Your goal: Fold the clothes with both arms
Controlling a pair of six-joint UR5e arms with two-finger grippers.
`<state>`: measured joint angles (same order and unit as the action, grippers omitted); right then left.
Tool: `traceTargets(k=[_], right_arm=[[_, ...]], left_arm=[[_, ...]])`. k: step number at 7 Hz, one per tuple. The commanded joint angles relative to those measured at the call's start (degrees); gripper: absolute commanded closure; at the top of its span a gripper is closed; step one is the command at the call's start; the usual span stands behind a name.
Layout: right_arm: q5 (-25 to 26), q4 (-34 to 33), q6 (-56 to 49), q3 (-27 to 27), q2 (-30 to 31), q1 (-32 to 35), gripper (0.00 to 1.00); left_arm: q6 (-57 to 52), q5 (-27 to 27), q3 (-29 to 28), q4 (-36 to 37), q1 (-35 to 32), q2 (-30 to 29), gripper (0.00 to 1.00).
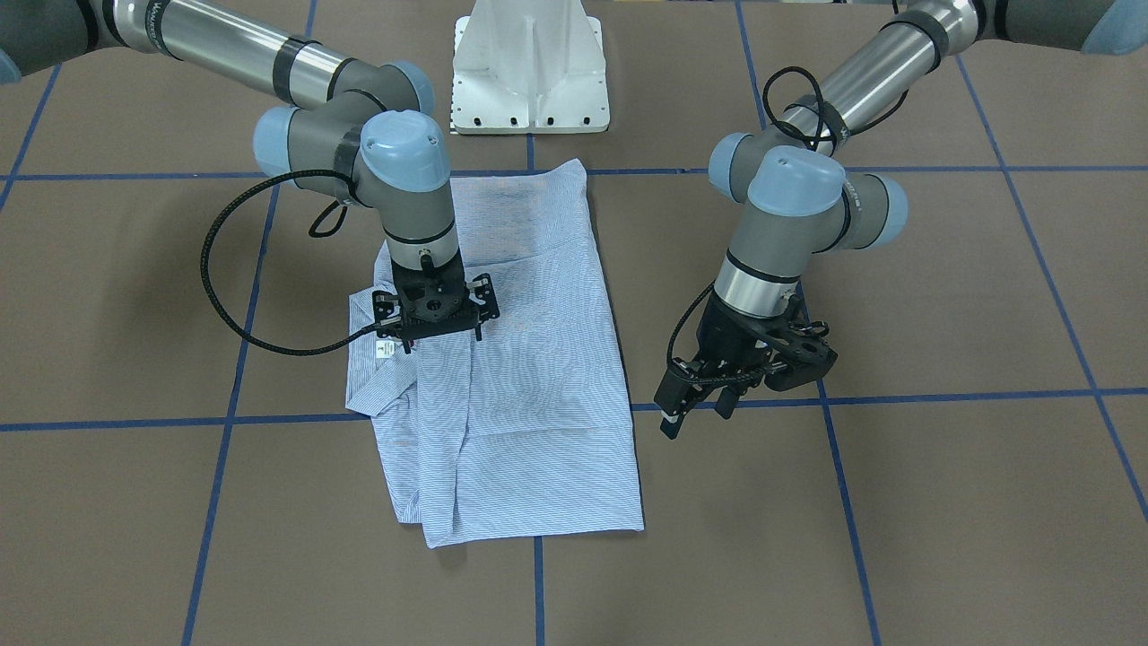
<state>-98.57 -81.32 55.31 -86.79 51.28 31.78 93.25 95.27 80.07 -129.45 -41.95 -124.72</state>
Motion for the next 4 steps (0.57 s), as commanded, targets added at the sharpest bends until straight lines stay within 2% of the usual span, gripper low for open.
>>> traceTargets(k=[1,2,4], right_arm=[[-0.04,-1.46,-0.82,0.56,-0.30,-1.01,0.00],[0.04,-4.17,-2.21,0.22,-0.48,-1.01,0.00],[0.04,-5.07,-2.49,0.30,-0.21,-1.01,0.00]], left_arm=[[0.09,0.00,0.00,-0.19,0.03,0.44,0.00],[0.09,0.26,0.09,-0.19,0.03,0.36,0.00],[0.26,0.27,0.09,-0.19,0.03,0.36,0.00]])
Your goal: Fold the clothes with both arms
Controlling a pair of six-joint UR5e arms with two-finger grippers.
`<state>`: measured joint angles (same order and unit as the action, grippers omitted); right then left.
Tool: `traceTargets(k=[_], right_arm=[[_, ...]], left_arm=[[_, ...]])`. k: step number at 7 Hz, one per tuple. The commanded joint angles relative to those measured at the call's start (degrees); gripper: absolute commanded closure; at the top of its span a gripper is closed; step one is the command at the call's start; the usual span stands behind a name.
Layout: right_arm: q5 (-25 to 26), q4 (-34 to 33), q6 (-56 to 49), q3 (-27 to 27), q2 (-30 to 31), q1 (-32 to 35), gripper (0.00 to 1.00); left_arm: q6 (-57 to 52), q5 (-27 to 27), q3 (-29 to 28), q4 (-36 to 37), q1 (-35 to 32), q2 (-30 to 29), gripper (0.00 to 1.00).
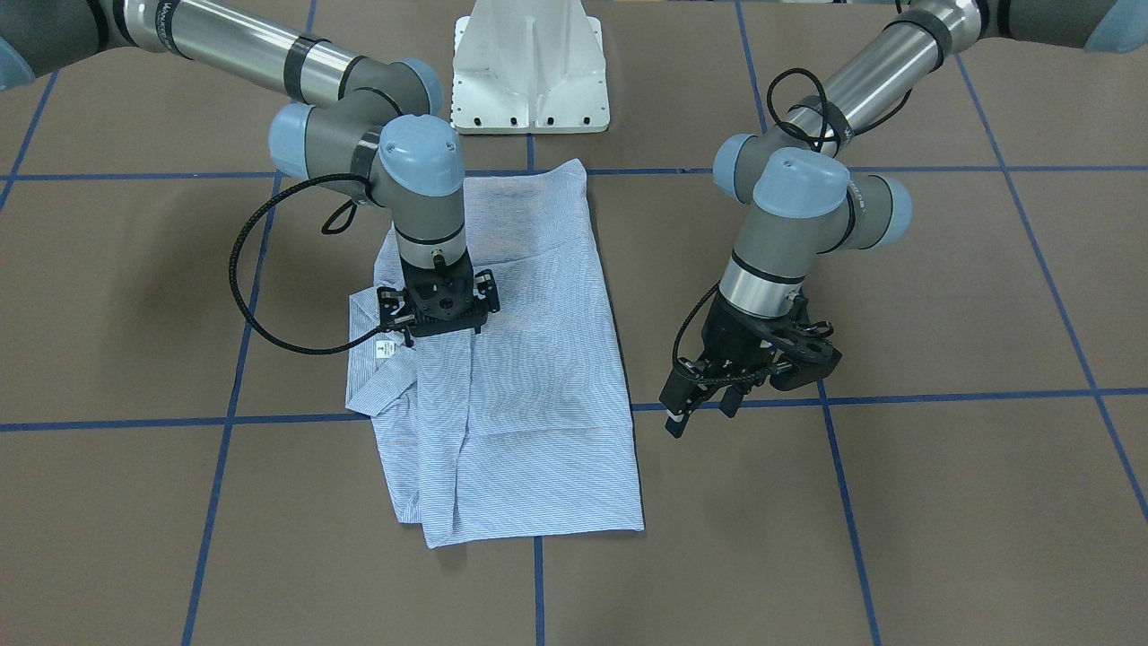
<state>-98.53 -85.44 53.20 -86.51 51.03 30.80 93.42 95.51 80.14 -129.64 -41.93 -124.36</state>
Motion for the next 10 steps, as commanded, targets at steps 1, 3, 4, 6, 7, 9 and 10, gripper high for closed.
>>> traceTargets(k=[1,3,4,6,7,9,10], right_arm=[[0.18,-2.09,-0.98,-0.15,-0.06,-0.04,0.00],[0.71,-2.19,-1.34,0.11,0.03,0.13,0.00],[1.58,-4.01,-2.99,0.03,0.03,0.39,0.00],[1.94,-7.53,-5.90,-0.24,0.29,1.88,0.00],[1.86,-8.51,-7.65,-0.50,0.82,3.02,0.00],[1.59,-8.95,-8.02,-1.98,2.31,3.56,0.00],[1.85,-11.04,-8.02,-3.21,3.01,3.56,0.00]], left_arm=[[0.10,0.03,0.01,-0.09,0.00,-0.01,0.00],[0.19,0.03,0.01,-0.09,0.09,-0.01,0.00],[0.19,0.03,0.01,-0.09,0.09,-0.09,0.00],[0.45,0.03,0.19,-0.09,0.09,-0.62,0.00],[0.54,0.12,0.54,0.00,0.09,-0.62,0.00],[0.54,0.12,0.54,0.00,0.09,-0.62,0.00],[0.54,0.12,0.54,0.00,0.18,-0.79,0.00]])
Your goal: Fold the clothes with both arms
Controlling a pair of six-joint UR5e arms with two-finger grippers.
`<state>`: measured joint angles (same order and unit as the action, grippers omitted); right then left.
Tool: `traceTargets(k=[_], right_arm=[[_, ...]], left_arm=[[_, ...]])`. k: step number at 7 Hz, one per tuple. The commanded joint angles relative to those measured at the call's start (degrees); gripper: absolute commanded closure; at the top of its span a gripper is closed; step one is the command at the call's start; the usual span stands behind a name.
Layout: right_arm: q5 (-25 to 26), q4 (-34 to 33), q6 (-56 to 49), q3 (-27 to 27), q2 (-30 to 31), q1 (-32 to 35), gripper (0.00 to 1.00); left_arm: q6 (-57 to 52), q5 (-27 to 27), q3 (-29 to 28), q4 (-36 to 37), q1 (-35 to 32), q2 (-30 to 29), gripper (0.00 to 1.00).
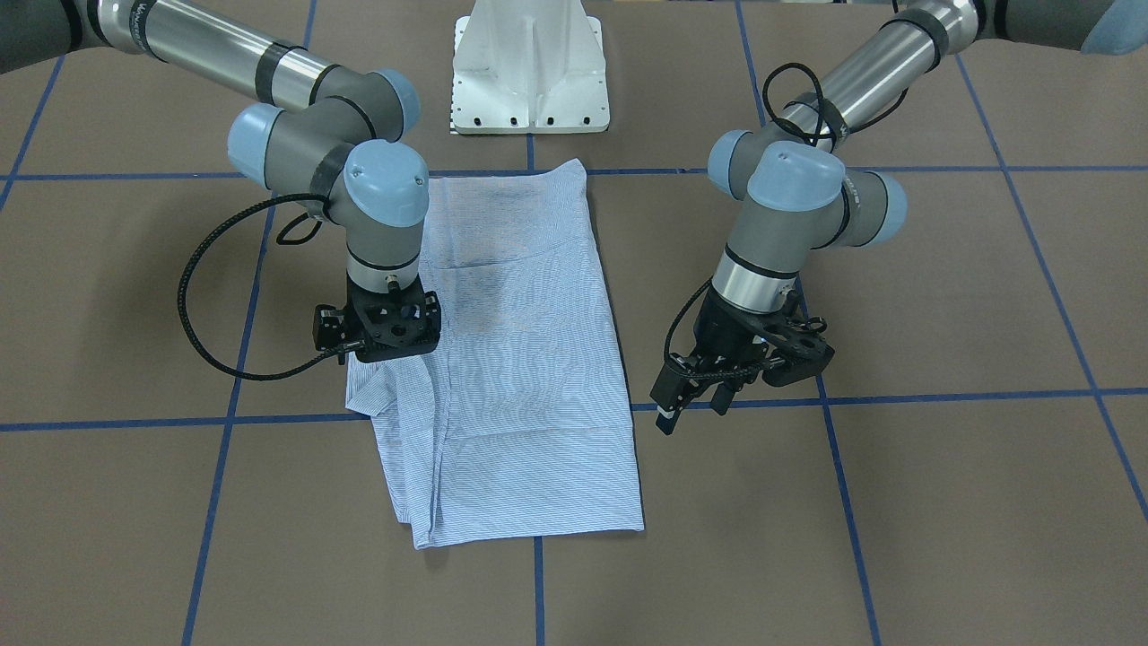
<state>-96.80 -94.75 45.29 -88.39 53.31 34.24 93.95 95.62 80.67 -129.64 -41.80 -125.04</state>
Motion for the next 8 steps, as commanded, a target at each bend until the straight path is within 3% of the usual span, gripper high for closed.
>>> traceTargets(k=[1,4,6,8], right_arm=[[0.04,-1.93,-1.68,-3.34,2.57,0.64,0.00],[1.27,-2.10,-4.67,-5.91,6.72,1.35,0.00],[0.48,-2.19,-4.68,-10.72,5.59,0.92,0.00],[2.39,-1.93,-3.98,-11.27,2.25,-3.90,0.00]], left_arm=[[0.09,0.00,0.02,0.00,0.05,-0.12,0.00],[0.27,1.57,0.81,0.00,0.05,-0.03,0.00],[0.27,1.67,0.81,0.00,0.05,0.32,0.00],[0.36,1.67,0.90,0.00,0.40,0.32,0.00]])
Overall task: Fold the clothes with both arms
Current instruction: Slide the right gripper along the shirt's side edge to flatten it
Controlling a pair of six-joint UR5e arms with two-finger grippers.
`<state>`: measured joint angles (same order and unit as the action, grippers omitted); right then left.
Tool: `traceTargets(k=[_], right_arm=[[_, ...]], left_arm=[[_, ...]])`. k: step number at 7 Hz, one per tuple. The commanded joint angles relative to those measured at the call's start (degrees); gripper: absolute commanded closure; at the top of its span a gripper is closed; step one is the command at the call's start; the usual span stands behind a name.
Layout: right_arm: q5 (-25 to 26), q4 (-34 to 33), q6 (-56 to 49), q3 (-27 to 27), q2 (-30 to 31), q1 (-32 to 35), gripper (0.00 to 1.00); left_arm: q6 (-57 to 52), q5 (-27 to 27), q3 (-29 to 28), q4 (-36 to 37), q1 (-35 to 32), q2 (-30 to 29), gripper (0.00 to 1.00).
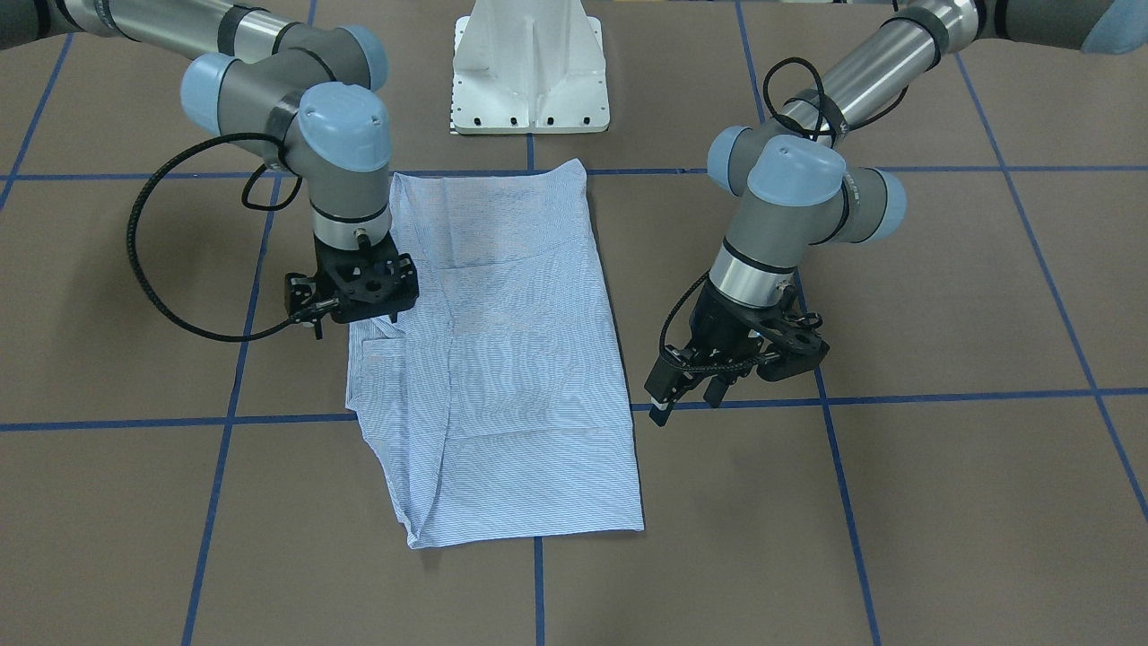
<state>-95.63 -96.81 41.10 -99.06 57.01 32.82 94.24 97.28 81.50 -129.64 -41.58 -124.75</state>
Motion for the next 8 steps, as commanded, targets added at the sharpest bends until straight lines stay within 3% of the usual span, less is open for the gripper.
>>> traceTargets(k=[1,8], right_arm=[[3.33,0.21,0.12,-0.35,-1.81,-5.89,0.00],[5.80,-0.05,-0.58,3.69,-1.99,-8.21,0.00]], left_arm=[[0.07,0.02,0.06,0.00,0.27,0.12,0.00],[2.09,0.46,-0.02,-0.09,0.62,0.30,0.00]])
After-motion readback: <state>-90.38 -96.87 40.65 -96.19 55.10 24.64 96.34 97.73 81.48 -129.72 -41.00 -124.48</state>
